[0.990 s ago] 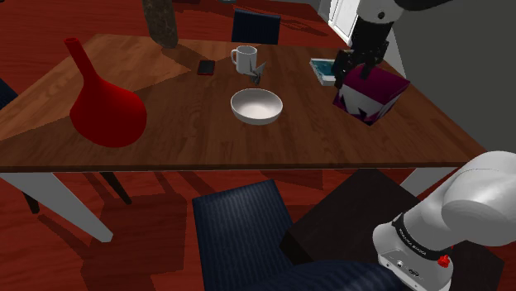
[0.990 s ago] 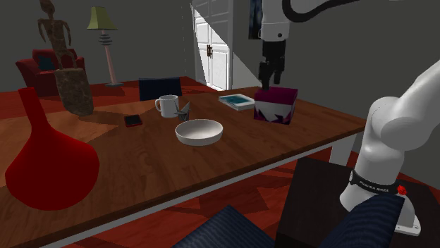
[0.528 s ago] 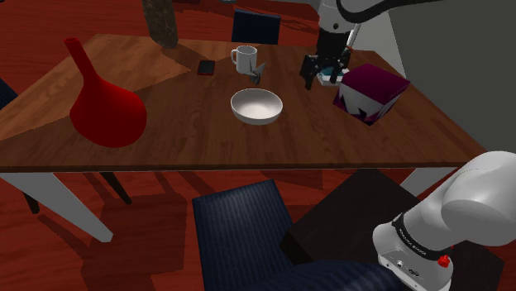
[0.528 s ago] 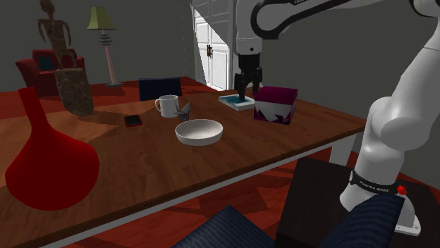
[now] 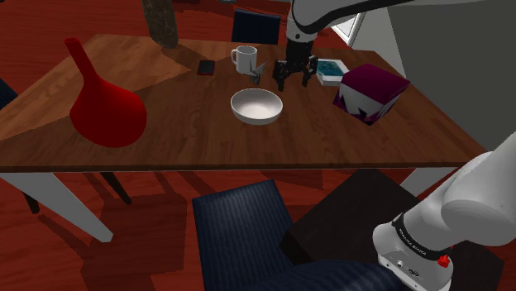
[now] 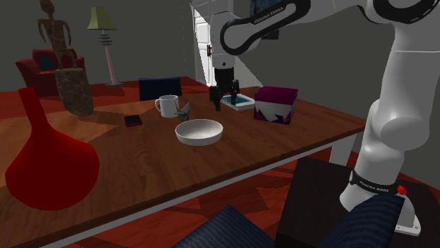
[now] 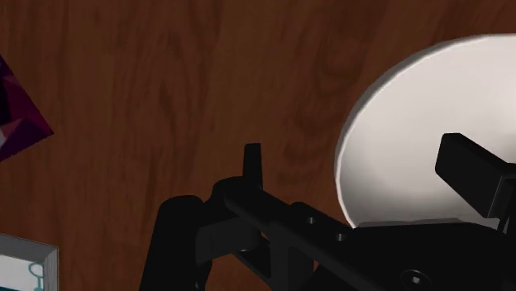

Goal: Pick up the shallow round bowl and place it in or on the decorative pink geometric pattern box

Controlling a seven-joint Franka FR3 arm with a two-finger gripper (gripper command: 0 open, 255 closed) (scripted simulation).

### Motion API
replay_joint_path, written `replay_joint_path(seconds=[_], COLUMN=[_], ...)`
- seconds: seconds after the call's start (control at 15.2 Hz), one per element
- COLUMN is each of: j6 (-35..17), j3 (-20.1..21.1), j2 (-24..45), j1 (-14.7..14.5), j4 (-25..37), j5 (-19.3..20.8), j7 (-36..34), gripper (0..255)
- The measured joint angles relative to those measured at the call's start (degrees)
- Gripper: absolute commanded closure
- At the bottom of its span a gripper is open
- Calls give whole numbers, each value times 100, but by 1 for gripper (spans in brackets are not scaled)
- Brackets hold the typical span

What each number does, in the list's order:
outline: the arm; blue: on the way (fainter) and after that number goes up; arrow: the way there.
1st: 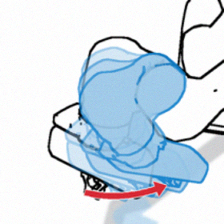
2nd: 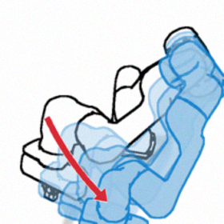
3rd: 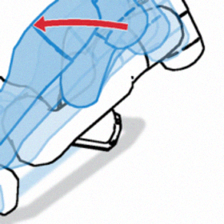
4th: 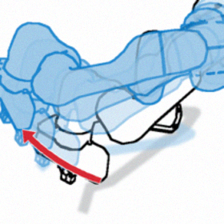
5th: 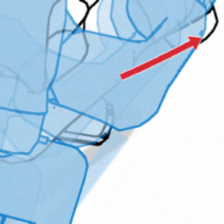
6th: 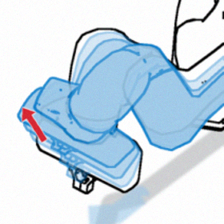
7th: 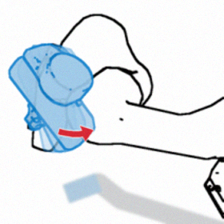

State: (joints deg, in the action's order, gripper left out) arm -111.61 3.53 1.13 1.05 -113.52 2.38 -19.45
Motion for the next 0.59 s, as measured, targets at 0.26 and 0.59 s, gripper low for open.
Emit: replay_joint_path(seconds=[0.26, 0.59], j6=[-91, -425], j3=[19, 7], j2=[759, 921], j1=[-27, -15], j4=[617, 440], j5=[-33, -28], j7=[-137, -140], gripper=[0, 0])
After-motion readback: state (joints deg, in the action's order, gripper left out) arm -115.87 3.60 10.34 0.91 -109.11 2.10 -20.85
